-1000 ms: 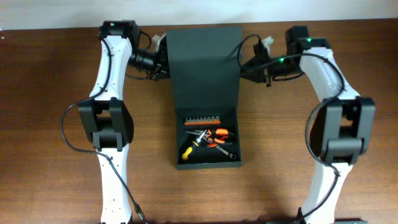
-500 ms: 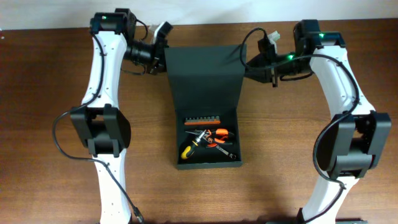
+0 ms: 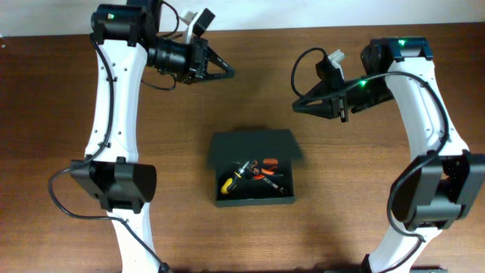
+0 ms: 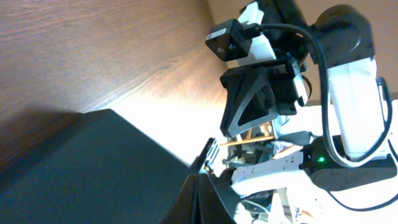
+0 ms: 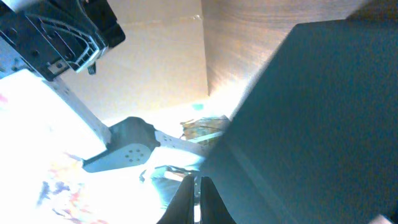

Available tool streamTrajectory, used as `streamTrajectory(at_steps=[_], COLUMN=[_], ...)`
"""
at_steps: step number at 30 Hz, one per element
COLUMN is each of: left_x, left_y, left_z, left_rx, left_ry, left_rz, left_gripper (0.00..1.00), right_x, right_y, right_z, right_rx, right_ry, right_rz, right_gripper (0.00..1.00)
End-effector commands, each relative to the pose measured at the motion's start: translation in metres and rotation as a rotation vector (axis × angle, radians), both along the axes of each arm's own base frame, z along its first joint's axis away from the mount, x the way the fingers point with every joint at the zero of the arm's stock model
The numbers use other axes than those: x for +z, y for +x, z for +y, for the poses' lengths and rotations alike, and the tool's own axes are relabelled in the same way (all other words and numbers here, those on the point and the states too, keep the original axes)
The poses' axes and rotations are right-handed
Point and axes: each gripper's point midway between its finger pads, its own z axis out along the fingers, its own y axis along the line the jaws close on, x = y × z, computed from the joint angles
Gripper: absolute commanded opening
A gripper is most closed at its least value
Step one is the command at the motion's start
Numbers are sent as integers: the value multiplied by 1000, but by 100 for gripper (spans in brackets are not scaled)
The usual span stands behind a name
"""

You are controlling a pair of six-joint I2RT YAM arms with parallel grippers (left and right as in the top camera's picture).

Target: Pack container

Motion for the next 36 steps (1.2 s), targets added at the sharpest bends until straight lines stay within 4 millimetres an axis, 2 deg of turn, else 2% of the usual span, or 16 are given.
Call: streamTrajectory(at_steps=[1, 6, 11, 14, 16, 20, 25, 29, 31, 36], left_x=[19, 4, -14, -23, -28, -15, 18, 39, 46, 47], left_y=[-13, -8, 0, 5, 8, 6, -7, -18, -22, -37], left_z=[-1, 14, 33, 55, 77, 110, 138, 150, 156, 174], left_rx=[-1, 49, 102, 175, 246, 357, 454, 510, 533, 564], left_ry=[28, 183, 343, 496, 637, 857, 991, 1003, 998, 1013], left_rz=[-65, -92, -109, -119, -135, -220, -336, -380, -388, -361], left_gripper=[2, 2, 2, 2, 2, 2, 2, 2, 2, 2], right_x=[21, 27, 2, -17, -27, -34, -16, 5, 18, 51], right_y=[-17, -22, -28, -33, -37, -44, -52, -66, -75, -103], right_z=[7, 7, -4, -21, -37, -68, -106, -142, -151, -155], right_rx=[43, 50, 83, 89, 83, 43, -69, -190, -230, -323], right_ry=[-8, -21, -197, -374, -512, -745, -984, -1184, -1228, -1221], right_rz=[-123, -157, -152, -127, -111, -114, -172, -233, -281, -400], right_gripper=[4, 4, 4, 4, 4, 4, 4, 4, 4, 17])
